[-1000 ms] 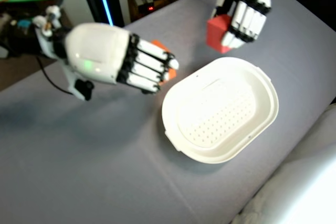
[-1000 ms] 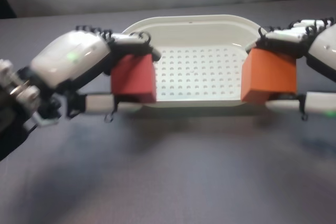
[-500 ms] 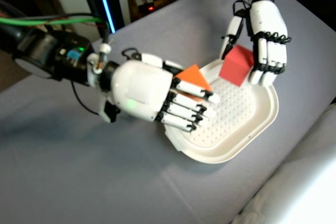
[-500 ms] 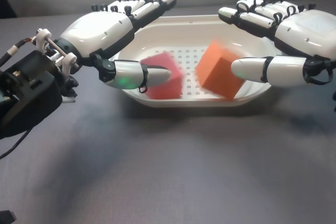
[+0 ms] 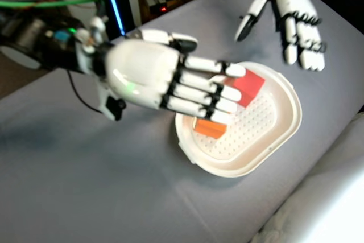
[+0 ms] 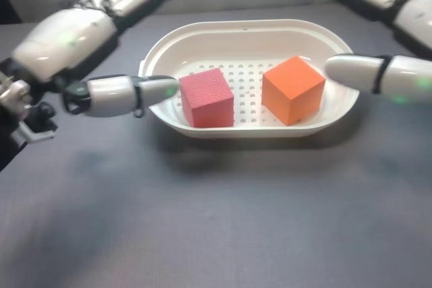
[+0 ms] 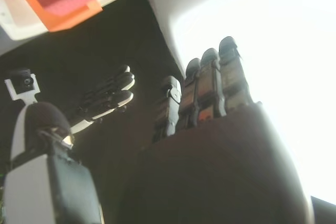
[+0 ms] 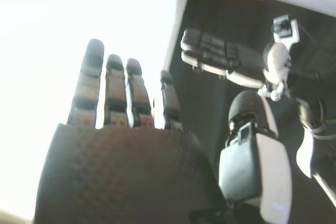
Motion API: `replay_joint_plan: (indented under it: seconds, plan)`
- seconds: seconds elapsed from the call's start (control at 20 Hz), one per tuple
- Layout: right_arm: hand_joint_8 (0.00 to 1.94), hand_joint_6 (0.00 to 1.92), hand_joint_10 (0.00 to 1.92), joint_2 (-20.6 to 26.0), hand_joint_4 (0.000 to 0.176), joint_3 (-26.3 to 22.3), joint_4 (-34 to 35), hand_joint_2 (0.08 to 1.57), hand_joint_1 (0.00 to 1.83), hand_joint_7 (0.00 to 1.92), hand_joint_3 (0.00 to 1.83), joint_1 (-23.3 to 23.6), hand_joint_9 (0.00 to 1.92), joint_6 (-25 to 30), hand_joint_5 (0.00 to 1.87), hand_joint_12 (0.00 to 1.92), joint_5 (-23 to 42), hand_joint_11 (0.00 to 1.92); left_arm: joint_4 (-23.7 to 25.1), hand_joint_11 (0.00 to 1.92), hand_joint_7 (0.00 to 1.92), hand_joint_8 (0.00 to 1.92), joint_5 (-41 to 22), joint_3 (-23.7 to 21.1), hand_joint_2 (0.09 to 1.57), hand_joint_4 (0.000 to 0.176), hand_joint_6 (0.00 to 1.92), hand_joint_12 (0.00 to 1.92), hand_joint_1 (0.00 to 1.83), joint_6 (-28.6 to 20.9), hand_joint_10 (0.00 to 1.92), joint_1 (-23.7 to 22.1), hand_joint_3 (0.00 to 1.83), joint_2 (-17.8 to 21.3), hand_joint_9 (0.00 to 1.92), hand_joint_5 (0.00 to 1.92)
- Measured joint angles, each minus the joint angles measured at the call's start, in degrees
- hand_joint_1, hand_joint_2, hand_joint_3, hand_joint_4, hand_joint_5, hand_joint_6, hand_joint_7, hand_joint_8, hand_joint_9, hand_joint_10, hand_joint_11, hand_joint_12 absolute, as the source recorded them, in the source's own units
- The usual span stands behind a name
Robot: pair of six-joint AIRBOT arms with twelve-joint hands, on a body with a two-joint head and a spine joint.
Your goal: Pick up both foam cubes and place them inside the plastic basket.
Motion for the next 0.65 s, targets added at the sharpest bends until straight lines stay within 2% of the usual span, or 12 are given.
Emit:
replay_joint_plan:
  seconds: [0.05,0.1,0.15,0.2,0.3,0.35,0.4,0.45,0.5,0.55,0.6,0.65]
  plan:
    - [0.0,0.0,0.0,0.7,0.17,-1.0,0.1,1.23,0.17,0.0,0.01,-1.2,0.0,0.0,0.0,0.0,1.6,0.0,-0.8,0.0,0.0,0.0,-2.5,-0.9,1.37,0.062,0.0,0.11,0.62,-0.5,0.0,1.6,0.0,0.5,0.0,0.0]
    - [0.0,0.0,0.0,1.9,0.15,-2.6,0.1,1.24,0.22,0.0,0.01,-3.0,0.0,0.0,0.0,0.0,4.0,0.0,-1.6,0.0,0.0,0.0,-5.7,-2.2,1.39,0.064,0.0,0.26,0.6,-0.7,0.0,3.7,0.0,1.1,0.0,0.0]
    - [0.0,0.0,0.0,3.2,0.089,-4.0,-0.4,1.25,0.3,0.0,0.01,-4.7,0.0,0.0,0.0,0.0,6.4,0.0,-1.8,0.0,0.0,0.0,-8.5,-3.3,1.32,0.069,0.0,0.85,0.7,-0.8,0.02,5.2,0.0,1.7,0.07,0.0]
    - [0.0,0.0,0.0,4.5,0.066,-5.3,-1.1,1.27,0.33,0.0,0.02,-6.4,0.0,0.0,0.0,0.01,9.0,0.02,-1.9,0.0,0.0,0.0,-11.3,-4.2,1.28,0.09,0.0,1.12,0.81,-0.8,0.03,6.6,0.0,2.2,0.09,0.0]
    - [0.0,0.0,0.0,6.8,0.089,-7.5,-0.8,1.23,0.34,0.0,0.0,-10.1,0.0,0.1,0.0,0.0,16.1,0.0,-2.9,0.0,0.0,0.0,-17.5,-5.8,1.25,0.119,0.0,0.83,0.8,-0.9,0.02,9.4,0.0,3.3,0.06,0.0]
    - [0.0,0.0,0.0,8.1,0.065,-8.5,0.0,1.19,0.39,0.0,0.0,-11.8,0.0,0.2,0.0,0.0,20.2,0.0,-3.7,0.0,0.0,0.0,-20.7,-6.7,1.25,0.09,0.0,0.77,0.73,-0.9,0.02,10.7,0.0,4.0,0.07,0.0]
    - [0.0,0.0,0.0,9.0,0.106,-9.0,0.5,1.17,0.39,0.0,0.0,-12.9,0.0,0.6,0.0,0.0,23.6,0.0,-4.0,0.0,0.0,0.0,-22.9,-7.6,1.24,0.095,0.0,0.44,0.72,-0.9,0.01,11.6,0.0,4.9,0.05,0.0]
    - [0.0,0.0,0.0,9.3,0.106,-9.1,0.7,1.22,0.31,0.0,0.0,-13.2,0.0,1.0,0.0,0.01,25.5,0.02,-4.0,0.0,0.0,0.0,-24.2,-7.9,1.26,0.112,0.0,0.21,0.81,-0.9,0.02,11.9,0.0,5.2,0.07,0.0]
    - [0.0,0.0,0.0,9.6,0.03,-9.2,0.6,1.25,0.18,0.0,0.01,-13.5,0.01,1.5,0.0,0.03,28.2,0.05,-3.4,0.0,0.0,0.0,-26.2,-7.9,1.28,0.108,0.0,0.38,0.79,-1.9,0.01,12.0,0.0,5.7,0.07,0.0]
    - [0.02,0.03,0.01,9.9,0.022,-9.4,0.4,1.32,0.14,0.06,0.0,-13.6,0.09,1.7,0.13,0.23,29.4,0.01,-3.5,0.0,0.0,0.0,-27.7,-7.9,1.31,0.099,0.0,0.6,0.74,-2.6,0.01,12.2,0.0,5.9,0.05,0.0]
    - [0.01,0.01,0.02,10.2,0.057,-9.7,-0.5,1.26,0.13,0.07,0.0,-13.6,0.16,2.0,0.04,0.39,30.4,0.0,-3.4,0.0,0.13,0.03,-29.1,-8.2,1.34,0.073,1.3,0.66,0.82,-2.6,0.03,12.5,0.01,6.4,0.1,0.44]
    - [0.0,0.0,0.01,10.7,0.057,-10.0,-2.4,1.19,0.25,0.03,0.0,-13.8,0.15,2.2,0.01,0.36,32.0,0.0,-3.4,0.0,0.24,0.04,-30.9,-10.1,1.34,0.135,1.53,0.73,0.81,-1.8,0.05,12.9,0.0,8.5,0.18,0.54]
